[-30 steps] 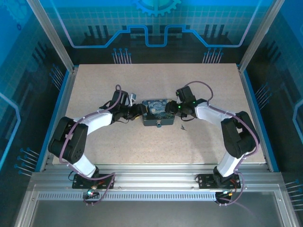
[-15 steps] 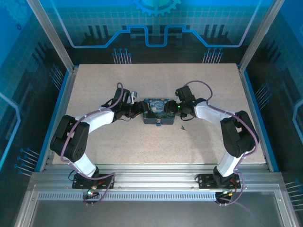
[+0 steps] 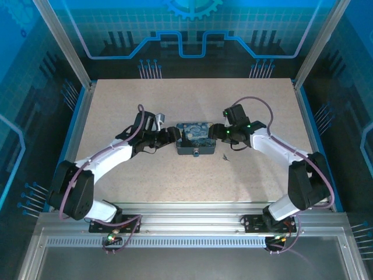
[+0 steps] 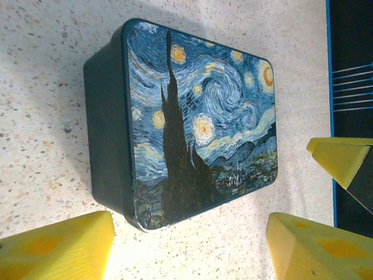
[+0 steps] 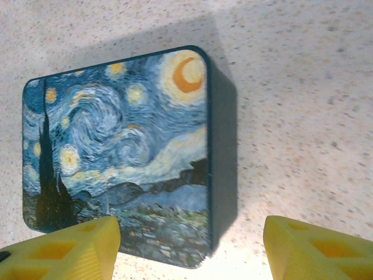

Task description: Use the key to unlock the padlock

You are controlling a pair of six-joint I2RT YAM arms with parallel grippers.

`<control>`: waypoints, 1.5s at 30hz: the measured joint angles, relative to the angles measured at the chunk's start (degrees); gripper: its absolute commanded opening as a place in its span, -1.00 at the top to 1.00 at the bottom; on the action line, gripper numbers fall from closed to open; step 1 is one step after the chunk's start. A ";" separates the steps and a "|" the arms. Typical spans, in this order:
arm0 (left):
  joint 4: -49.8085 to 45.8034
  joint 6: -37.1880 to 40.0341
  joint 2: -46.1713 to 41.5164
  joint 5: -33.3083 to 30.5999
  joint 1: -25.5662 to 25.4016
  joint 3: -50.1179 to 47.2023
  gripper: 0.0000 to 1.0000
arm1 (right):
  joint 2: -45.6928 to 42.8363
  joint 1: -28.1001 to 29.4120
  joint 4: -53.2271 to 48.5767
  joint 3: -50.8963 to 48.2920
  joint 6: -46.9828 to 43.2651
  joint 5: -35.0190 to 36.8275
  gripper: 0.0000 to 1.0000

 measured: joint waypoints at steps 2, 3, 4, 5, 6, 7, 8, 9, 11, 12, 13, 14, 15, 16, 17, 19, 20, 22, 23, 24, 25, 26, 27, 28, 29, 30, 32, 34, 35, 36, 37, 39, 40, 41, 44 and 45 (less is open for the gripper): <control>-1.05 0.22 -1.79 -0.39 0.02 -0.33 -0.44 | -1.33 -0.55 -1.18 -1.11 -0.26 0.76 -0.32; -1.44 0.24 -2.89 -0.39 0.02 -0.74 -0.45 | -1.86 -0.85 -1.73 -1.77 -0.33 1.29 -0.29; -1.88 0.24 -3.93 -0.39 0.02 -1.27 -0.46 | -2.27 -1.18 -2.27 -2.51 -0.44 1.70 -0.26; -2.25 0.26 -4.90 -0.39 0.00 -1.79 -0.46 | -2.54 -1.29 -2.62 -3.08 -0.52 2.03 -0.23; -2.60 0.24 -6.08 -0.37 -0.02 -2.51 -0.48 | -2.67 -1.44 -3.26 -3.76 -0.74 2.62 -0.21; -2.91 0.22 -7.15 -0.37 -0.09 -3.26 -0.48 | -2.69 -1.53 -3.89 -4.26 -0.94 3.04 -0.17; -3.04 0.17 -8.07 -0.37 -0.22 -4.02 -0.48 | -2.69 -1.55 -4.28 -4.81 -1.09 3.52 -0.14; -3.39 0.13 -9.14 -0.35 -0.50 -4.92 -0.48 | -2.69 -1.55 -4.68 -5.27 -1.18 4.02 -0.12; -3.72 0.09 -10.91 -0.35 -1.51 -6.58 -0.48 | -2.62 -1.55 -4.96 -6.25 -1.42 4.59 -0.02; -3.76 -0.07 -11.80 -0.37 -2.19 -7.58 -0.48 | -2.56 -1.55 -5.03 -6.78 -1.44 4.74 0.05; -3.76 -0.24 -12.52 -0.37 -2.82 -8.52 -0.48 | -2.34 -1.53 -5.16 -7.28 -1.46 4.83 0.10; -3.80 -0.33 -13.07 -0.37 -3.34 -9.33 -0.48 | -2.03 -1.53 -5.27 -7.61 -1.42 4.87 0.12; -3.72 -0.61 -13.57 -0.37 -3.98 -10.36 -0.48 | -1.46 -1.53 -5.49 -7.82 -1.38 4.96 0.13; -3.67 -0.98 -13.92 -0.39 -4.52 -11.30 -0.48 | -0.79 -1.53 -5.73 -7.89 -1.31 5.20 0.13; -3.56 -1.46 -14.16 -0.46 -5.05 -12.15 -0.48 | -0.24 -1.51 -5.86 -7.89 -1.31 5.38 0.13; -3.54 -2.34 -14.34 -0.76 -6.36 -13.60 -0.48 | 0.87 -1.18 -6.10 -7.89 -1.11 6.08 0.13; -3.54 -2.86 -14.34 -1.09 -7.10 -14.01 -0.48 | 1.29 -0.96 -6.32 -7.89 -1.07 6.25 0.13; -3.45 -3.34 -14.34 -1.84 -8.81 -14.36 -0.48 | 2.12 -0.31 -6.78 -7.89 -0.61 6.73 0.13; -3.19 -3.45 -14.34 -2.05 -9.42 -14.36 -0.48 | 2.45 -0.02 -6.91 -7.89 -0.22 6.91 0.13; -2.64 -3.67 -14.34 -2.29 -10.12 -14.36 -0.48 | 2.86 0.20 -6.95 -7.89 0.09 7.21 0.13; -2.10 -3.82 -14.32 -2.45 -10.62 -14.36 -0.48 | 3.30 0.39 -7.04 -7.87 0.44 7.39 0.14; -1.70 -4.02 -14.27 -2.67 -10.97 -14.36 -0.48 | 3.72 0.52 -7.17 -7.87 0.72 7.48 0.14; -1.22 -4.31 -14.08 -2.73 -11.28 -14.36 -0.48 | 4.24 0.76 -7.21 -7.85 1.14 7.69 0.14; -0.83 -4.44 -13.75 -2.86 -11.43 -14.36 -0.48 | 4.81 0.96 -7.26 -7.80 1.51 7.69 0.14; -0.63 -4.59 -13.44 -3.13 -11.58 -14.36 -0.48 | 5.35 1.18 -7.28 -7.74 1.79 7.85 0.14; -0.50 -4.68 -13.14 -3.17 -11.67 -14.36 -0.48 | 5.97 1.53 -7.34 -7.58 2.21 7.93 0.14; -0.48 -4.81 -12.72 -3.23 -11.93 -14.36 -0.48 | 6.97 2.14 -7.37 -7.28 2.91 8.24 0.13; -0.46 -4.83 -12.63 -3.37 -12.17 -14.36 -0.48 | 7.69 2.86 -7.34 -6.82 3.69 8.52 0.10; -0.37 -4.85 -12.63 -3.39 -12.22 -14.36 -0.48 | 7.93 3.19 -7.34 -6.62 4.02 8.68 0.10; -0.07 -4.85 -12.63 -3.41 -12.26 -14.40 -0.48 | 8.20 3.56 -7.34 -6.34 4.46 8.76 0.09; 0.39 -4.90 -12.63 -3.43 -12.33 -14.58 -0.48 | 8.57 3.93 -7.30 -6.01 5.01 8.90 0.10; 0.96 -5.25 -12.63 -3.58 -12.33 -14.91 -0.48 | 9.16 4.46 -7.30 -5.55 5.73 9.16 0.11; 1.05 -5.33 -12.63 -3.61 -12.35 -15.08 -0.48 | 9.44 4.66 -7.30 -5.35 6.16 9.33 0.12; 1.20 -5.51 -12.63 -3.63 -12.37 -15.26 -0.48 | 9.66 4.85 -7.34 -5.18 6.49 9.64 0.13; 1.40 -6.12 -12.63 -3.76 -12.37 -15.69 -0.48 | 9.99 5.01 -7.39 -5.05 7.41 10.75 0.17; 1.44 -6.21 -12.63 -3.78 -12.37 -15.80 -0.48 | 10.01 5.01 -7.52 -5.03 7.72 11.26 0.21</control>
